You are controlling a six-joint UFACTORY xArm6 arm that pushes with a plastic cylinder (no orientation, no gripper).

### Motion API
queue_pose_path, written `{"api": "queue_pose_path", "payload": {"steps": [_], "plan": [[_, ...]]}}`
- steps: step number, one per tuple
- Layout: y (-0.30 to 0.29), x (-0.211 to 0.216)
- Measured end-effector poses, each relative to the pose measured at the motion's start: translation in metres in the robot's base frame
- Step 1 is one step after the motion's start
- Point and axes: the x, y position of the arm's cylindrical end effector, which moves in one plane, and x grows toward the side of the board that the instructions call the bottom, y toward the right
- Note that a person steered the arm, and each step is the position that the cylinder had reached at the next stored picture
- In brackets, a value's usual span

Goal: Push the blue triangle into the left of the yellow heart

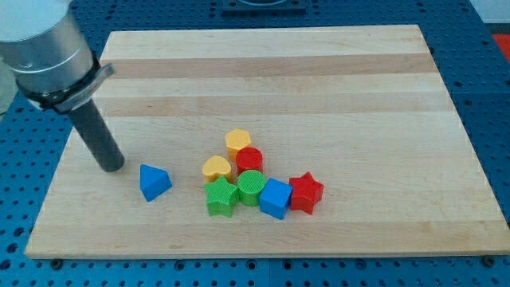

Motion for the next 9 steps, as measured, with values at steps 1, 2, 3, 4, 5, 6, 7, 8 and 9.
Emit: {"api": "queue_pose_path", "payload": {"steps": [1,2,3,4,5,6,7,8,9], "plan": [[0.027,0.046],[0.065,0.046],[0.045,0.044],[0.045,0.031],[0.062,0.022],[0.091,0.022],[0.128,0.022],[0.129,0.022],[0.117,0.022]]}}
